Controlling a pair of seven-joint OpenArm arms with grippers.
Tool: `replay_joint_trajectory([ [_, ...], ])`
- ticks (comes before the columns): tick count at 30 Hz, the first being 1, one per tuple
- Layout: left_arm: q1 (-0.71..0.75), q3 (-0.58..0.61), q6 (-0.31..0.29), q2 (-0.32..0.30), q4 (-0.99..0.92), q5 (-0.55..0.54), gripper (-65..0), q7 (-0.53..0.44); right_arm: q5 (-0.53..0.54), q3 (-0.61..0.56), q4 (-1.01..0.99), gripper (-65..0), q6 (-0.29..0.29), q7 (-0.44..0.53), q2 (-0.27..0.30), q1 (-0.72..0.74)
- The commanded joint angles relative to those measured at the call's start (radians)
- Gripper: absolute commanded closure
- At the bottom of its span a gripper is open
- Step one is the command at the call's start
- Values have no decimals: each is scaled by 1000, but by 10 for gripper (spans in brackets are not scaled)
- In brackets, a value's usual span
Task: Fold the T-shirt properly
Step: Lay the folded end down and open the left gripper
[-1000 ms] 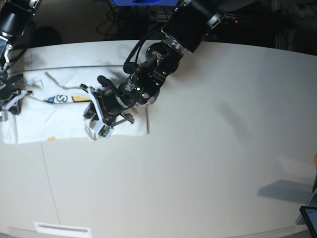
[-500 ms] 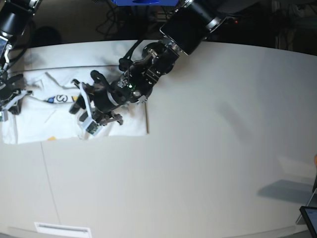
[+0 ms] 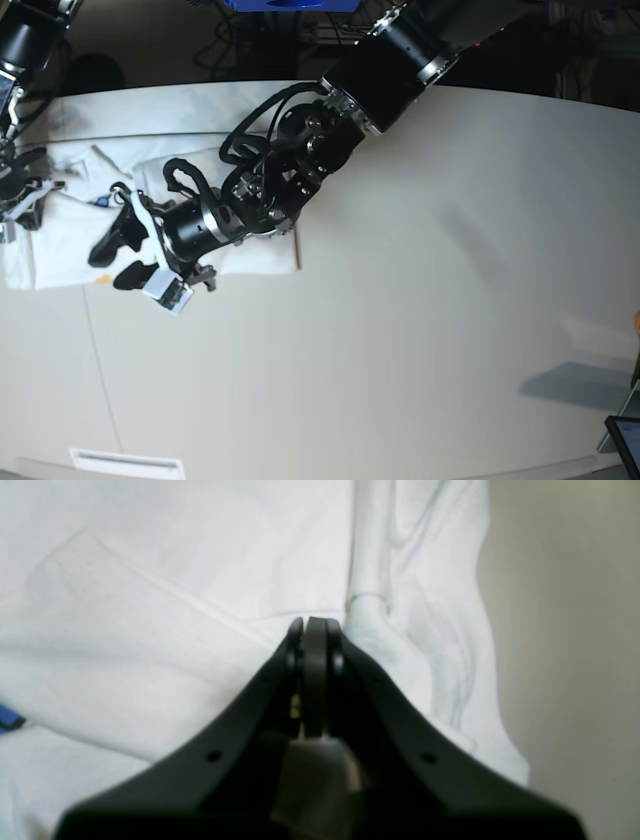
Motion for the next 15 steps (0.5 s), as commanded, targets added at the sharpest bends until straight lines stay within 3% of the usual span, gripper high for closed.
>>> replay_joint_trajectory([
  [1,7,14,26,-11,47,56,-178,-21,-64,-1,-10,-3,1,-102,10,-17],
  [3,59,46,112,-45,101,208,0,-21,-64,-1,-10,-3,1,-102,8,-18],
  [5,127,49,164,-65,124,355,0,-22,-64,-1,-10,-3,1,-102,7,-18],
  [9,249,-52,167,-64,90,571,0,-22,-64,-1,-10,-3,1,-102,7,-18],
  [15,319,-144,167,-62,87,622,0,-22,-64,-1,-10,-3,1,-102,5,-18],
])
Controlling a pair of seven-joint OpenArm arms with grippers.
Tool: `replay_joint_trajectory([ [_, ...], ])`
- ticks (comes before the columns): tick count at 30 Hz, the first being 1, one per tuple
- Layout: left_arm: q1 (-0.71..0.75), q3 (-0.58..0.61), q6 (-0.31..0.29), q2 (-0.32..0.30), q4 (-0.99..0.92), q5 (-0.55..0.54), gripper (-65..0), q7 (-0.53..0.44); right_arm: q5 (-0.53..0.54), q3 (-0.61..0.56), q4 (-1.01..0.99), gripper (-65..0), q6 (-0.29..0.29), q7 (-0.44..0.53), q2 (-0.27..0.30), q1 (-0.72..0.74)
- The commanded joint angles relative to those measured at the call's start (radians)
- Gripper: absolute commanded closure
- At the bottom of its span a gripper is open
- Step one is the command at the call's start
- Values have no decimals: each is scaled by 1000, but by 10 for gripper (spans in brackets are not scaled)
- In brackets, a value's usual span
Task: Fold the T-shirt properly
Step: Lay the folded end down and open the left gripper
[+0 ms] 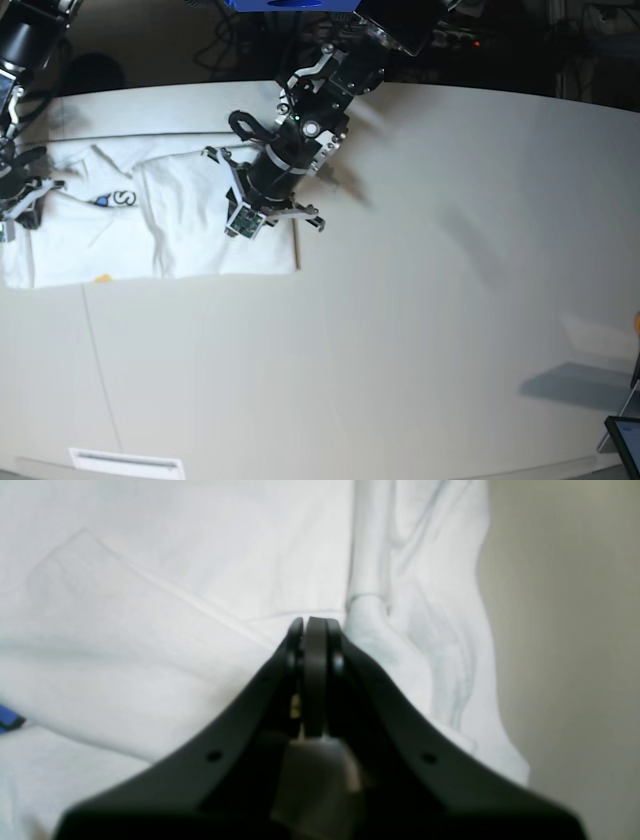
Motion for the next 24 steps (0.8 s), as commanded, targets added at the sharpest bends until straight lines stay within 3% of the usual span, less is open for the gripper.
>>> replay_joint_trajectory([
  [1,-9,-6,-5,20,19,-4,0,-29,-64,-1,-11,-3,1,-105,4,-16],
  [10,-8,-18,-5,18,-107,-3,0,-29,-64,-1,-2,-13,1,-105,4,-17],
  [15,-6,-18,-5,-13,-130,-3,0,-29,-64,1,54,-162,6,-108,3,-19],
  [18,-6,-20,-4,-34,-125,-3,0,7,-57,8,117,-263,6,-158,3,-26],
  [24,6,-23,-4,-79,-74,-3,0,56,-55,10,258,-273,7,-210,1,-31],
])
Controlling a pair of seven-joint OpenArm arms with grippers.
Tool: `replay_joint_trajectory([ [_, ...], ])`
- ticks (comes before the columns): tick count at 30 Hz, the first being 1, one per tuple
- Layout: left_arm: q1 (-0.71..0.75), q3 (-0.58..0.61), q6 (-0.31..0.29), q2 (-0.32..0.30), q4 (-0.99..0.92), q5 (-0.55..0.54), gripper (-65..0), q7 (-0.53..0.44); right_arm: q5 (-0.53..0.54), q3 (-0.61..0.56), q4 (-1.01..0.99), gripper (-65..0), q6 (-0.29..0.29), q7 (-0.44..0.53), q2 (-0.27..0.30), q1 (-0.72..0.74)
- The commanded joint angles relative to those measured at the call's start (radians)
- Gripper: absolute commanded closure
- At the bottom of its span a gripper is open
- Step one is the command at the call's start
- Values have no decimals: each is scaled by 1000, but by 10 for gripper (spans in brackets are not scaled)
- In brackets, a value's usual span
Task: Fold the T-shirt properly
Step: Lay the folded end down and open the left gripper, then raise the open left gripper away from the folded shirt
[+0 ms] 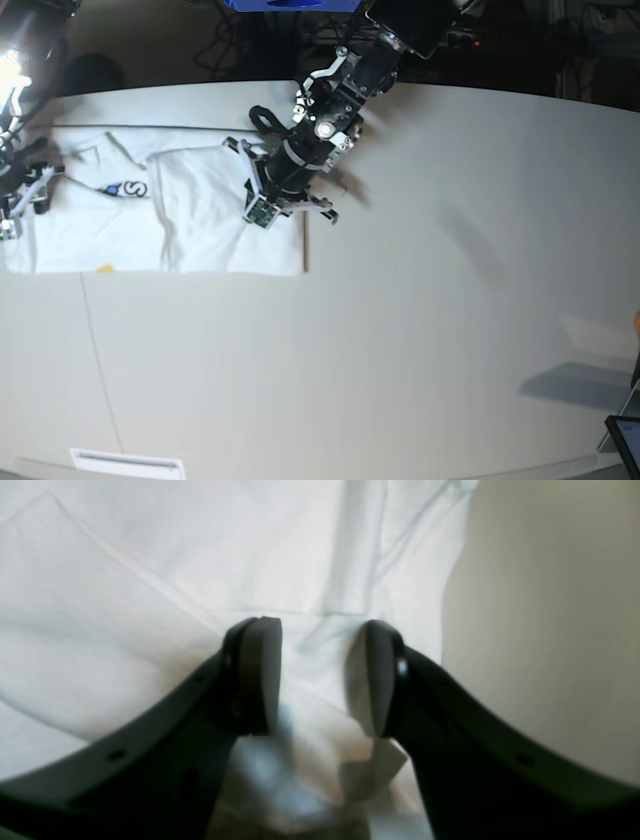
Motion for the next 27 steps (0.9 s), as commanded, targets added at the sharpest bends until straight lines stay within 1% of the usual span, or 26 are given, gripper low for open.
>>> replay_joint_trajectory([
  [1,15,-17,16,-15,13,12,0,67,15,5,40,-276,-2,-6,25,20],
  [2,23,-40,16,-16,25,12,0,67,35,7,53,-276,15,-33,31,22],
  [3,41,-68,16,-16,36,12,0,67,73,11,64,-277,50,-62,34,26],
  [4,58,-96,16,-16,45,13,0,66,111,37,70,-277,91,-89,35,37],
  [5,71,-119,16,-16,57,13,0,64,136,71,72,-277,110,-118,35,46],
  [8,103,-168,16,-18,90,15,0,63,147,154,72,-284,110,-230,35,102],
  [9,109,-177,16,-20,96,15,0,63,147,169,70,-302,110,-265,35,115],
  [10,117,-186,16,-21,105,15,0,63,147,180,70,-335,110,-300,35,128],
  [13,127,-186,16,-33,123,15,0,61,150,205,73,-457,110,-375,61,140],
  [15,127,-189,16,-33,143,15,0,63,159,208,70,-517,110,-423,68,163],
  [16,127,-191,16,-33,156,15,0,64,177,215,69,-532,110,-443,68,166],
  [18,127,-192,16,-33,183,15,0,66,257,241,69,-541,110,-494,72,168],
  [21,126,-195,16,-33,222,15,0,66,375,257,64,-544,110,-555,106,168],
  [25,117,-197,16,-33,272,15,0,69,564,260,23,-543,110,-581,149,172],
  [27,117,-206,16,-46,295,15,0,80,662,260,-17,-543,110,-599,166,171],
])
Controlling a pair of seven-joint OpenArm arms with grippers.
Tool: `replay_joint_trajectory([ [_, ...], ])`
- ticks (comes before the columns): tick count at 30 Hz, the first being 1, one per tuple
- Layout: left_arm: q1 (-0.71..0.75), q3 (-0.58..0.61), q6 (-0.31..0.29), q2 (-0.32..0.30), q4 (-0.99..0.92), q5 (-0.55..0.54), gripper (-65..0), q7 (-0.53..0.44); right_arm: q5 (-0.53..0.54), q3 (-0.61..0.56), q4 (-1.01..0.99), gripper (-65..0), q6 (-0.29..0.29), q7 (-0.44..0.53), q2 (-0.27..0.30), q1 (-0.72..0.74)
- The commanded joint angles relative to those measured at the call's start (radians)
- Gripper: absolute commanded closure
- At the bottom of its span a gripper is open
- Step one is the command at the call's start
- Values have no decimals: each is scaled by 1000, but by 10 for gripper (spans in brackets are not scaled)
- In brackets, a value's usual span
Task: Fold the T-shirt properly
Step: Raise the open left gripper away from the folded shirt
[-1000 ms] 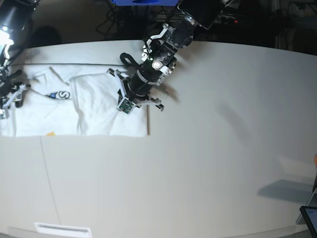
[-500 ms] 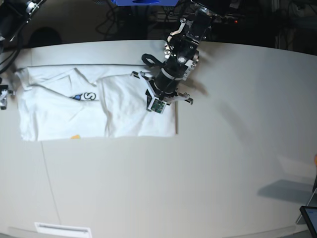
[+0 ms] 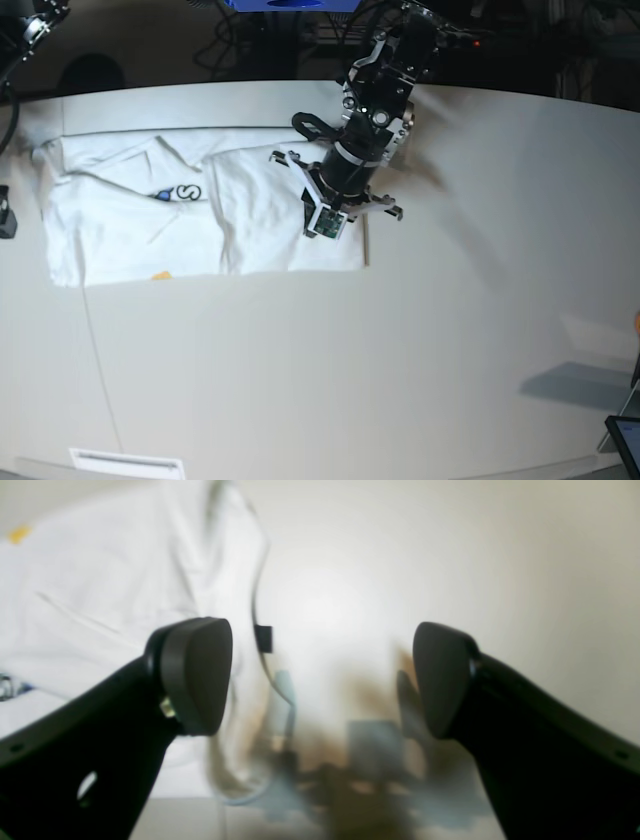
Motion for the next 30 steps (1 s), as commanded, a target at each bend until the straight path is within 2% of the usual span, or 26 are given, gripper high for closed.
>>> replay_joint_trajectory([
  [1,-7,-16,5,-7,33,4,0,-2,55,7,-17,-541,2,1,38,12],
  [4,4,-61,5,-13,70,4,0,27,169,4,-114,-541,2,-4,57,12],
  [6,28,-111,5,-38,87,4,0,24,186,2,-169,-541,2,1,57,13],
  [11,79,-219,5,-84,111,4,0,22,135,-1,-204,-541,2,16,58,35],
  [16,120,-311,5,-95,100,4,0,22,91,-1,-212,-543,2,19,52,56],
  [19,125,-324,3,-104,100,4,0,25,91,-3,-219,-543,2,18,48,59],
  [23,120,-321,3,-108,93,4,0,27,91,-3,-304,-546,2,-31,48,96],
  [30,90,-285,-1,-98,-18,-5,0,21,91,-26,-355,-547,2,-45,46,117],
])
